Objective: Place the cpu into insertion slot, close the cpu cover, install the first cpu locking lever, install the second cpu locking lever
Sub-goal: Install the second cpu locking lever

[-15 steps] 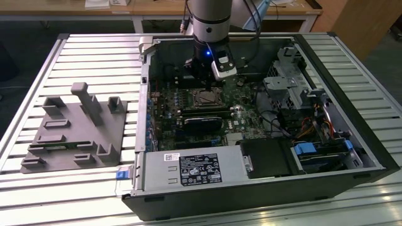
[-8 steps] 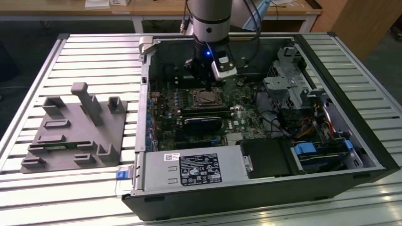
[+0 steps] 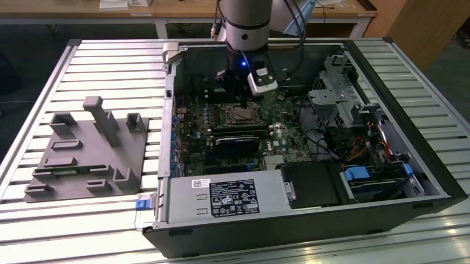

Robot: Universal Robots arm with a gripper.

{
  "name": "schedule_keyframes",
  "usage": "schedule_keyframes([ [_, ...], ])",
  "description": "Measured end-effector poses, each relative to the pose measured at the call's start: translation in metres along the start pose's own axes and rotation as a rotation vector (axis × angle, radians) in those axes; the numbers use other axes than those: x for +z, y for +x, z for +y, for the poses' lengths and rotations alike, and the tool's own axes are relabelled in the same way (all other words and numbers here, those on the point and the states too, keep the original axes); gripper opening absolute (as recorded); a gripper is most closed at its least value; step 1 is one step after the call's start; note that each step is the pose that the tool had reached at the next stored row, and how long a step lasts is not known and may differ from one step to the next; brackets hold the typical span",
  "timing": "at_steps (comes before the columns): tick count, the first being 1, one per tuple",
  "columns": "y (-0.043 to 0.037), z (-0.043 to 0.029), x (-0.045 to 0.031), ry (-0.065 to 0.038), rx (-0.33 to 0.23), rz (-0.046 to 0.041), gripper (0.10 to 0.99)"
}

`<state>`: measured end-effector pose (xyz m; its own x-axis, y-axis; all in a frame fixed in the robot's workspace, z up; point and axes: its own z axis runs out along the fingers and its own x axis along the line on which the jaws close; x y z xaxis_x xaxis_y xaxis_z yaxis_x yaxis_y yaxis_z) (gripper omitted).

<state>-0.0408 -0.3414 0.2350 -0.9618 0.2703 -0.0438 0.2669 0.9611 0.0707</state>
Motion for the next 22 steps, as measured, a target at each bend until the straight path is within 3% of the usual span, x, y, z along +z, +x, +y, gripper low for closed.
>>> schedule_keyframes([
  [22, -0.006, -0.0214, -0.0015, 0.003, 0.0, -0.0009, 0.106],
])
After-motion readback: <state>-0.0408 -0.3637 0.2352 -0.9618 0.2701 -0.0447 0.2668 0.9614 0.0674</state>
